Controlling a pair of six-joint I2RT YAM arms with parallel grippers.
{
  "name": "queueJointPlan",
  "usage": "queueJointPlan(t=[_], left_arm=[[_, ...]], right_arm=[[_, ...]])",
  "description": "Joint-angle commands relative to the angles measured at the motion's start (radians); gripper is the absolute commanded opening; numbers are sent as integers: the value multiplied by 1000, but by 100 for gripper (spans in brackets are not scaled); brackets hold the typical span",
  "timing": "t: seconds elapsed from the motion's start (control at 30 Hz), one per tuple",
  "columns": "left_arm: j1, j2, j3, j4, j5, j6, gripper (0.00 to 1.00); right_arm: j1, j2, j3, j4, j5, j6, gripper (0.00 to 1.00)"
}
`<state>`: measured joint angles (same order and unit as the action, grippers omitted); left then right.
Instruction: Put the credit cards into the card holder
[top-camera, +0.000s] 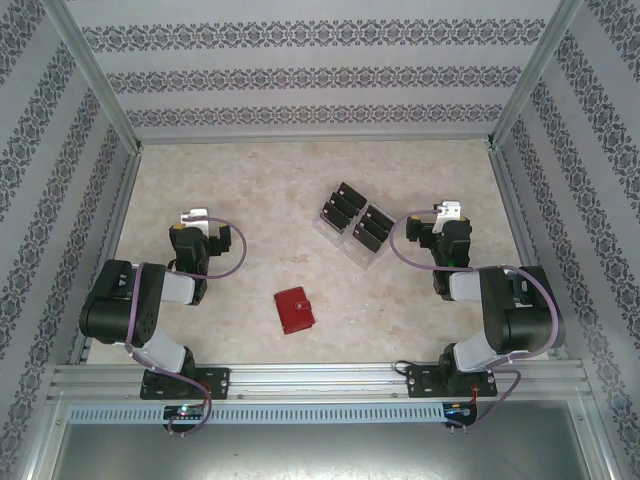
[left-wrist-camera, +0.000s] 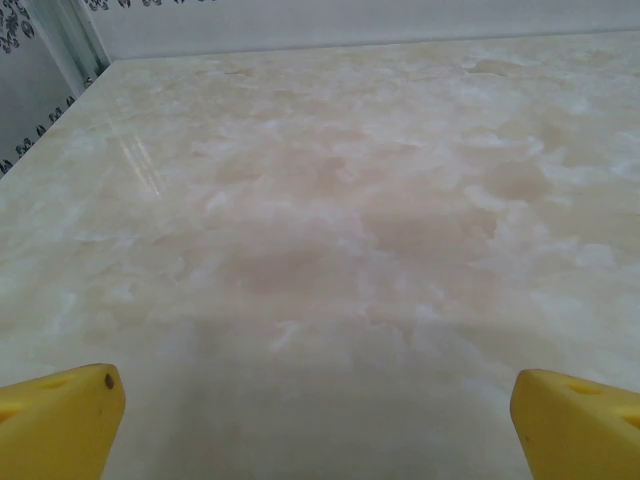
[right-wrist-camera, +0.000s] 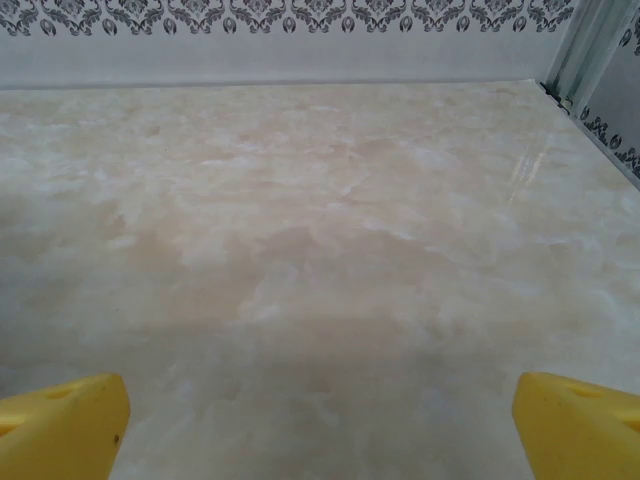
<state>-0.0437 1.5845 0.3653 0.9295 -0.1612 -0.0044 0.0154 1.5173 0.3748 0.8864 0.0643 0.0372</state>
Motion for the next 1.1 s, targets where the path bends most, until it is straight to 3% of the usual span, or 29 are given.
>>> queueJointPlan(t=[0.0,1.07], left_arm=[[19,3,9,39,5,-22,100],[19,3,7,39,6,-20,100]], right_arm=[[4,-7,12,6,-15,-7,98],[-6,-6,15,0,-33,1,98]])
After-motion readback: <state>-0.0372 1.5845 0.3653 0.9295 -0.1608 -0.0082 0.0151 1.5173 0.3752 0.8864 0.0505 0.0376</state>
